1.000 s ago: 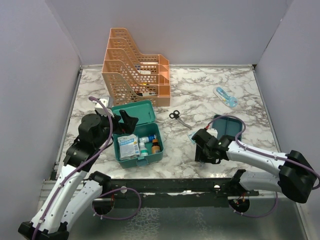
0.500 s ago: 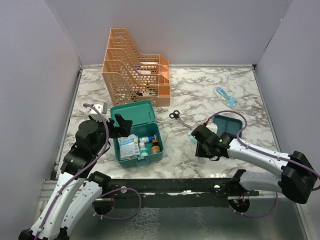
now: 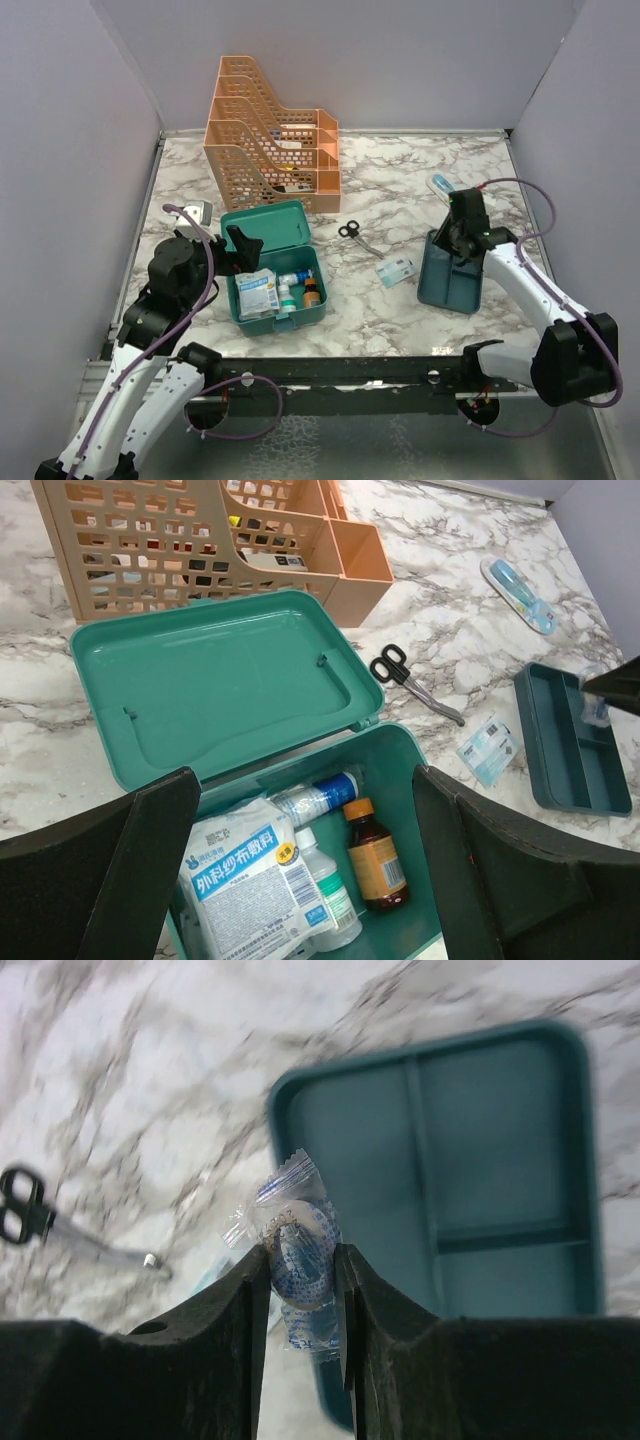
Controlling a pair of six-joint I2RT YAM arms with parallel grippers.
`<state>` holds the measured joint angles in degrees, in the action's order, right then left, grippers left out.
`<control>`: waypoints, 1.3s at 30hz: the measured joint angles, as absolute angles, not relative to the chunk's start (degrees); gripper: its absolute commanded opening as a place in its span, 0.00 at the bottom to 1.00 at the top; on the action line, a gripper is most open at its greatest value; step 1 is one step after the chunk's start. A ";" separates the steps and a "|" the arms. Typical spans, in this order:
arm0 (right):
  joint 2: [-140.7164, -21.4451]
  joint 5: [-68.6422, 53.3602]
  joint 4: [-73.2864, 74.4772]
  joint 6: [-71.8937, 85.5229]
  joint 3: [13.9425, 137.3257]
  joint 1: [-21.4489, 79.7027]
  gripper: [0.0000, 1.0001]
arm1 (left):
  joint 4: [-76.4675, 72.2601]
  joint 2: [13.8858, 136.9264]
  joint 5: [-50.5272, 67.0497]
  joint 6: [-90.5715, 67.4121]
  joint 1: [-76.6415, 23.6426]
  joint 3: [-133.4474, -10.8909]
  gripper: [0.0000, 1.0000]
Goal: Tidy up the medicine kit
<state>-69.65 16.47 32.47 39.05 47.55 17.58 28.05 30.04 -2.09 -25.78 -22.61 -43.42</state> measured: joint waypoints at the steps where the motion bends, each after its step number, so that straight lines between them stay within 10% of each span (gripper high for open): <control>1: -69.84 15.88 31.59 38.44 47.51 14.66 0.29 | 28.25 30.37 -2.02 -25.61 -22.61 -43.77 0.91; 39: -87.50 2.59 19.73 26.24 47.42 0.25 0.29 | 29.30 30.20 0.54 -23.42 -22.61 -46.48 0.91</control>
<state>-87.50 2.59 19.73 26.24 47.42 0.25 29.30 30.20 0.54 -23.42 -22.61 -46.48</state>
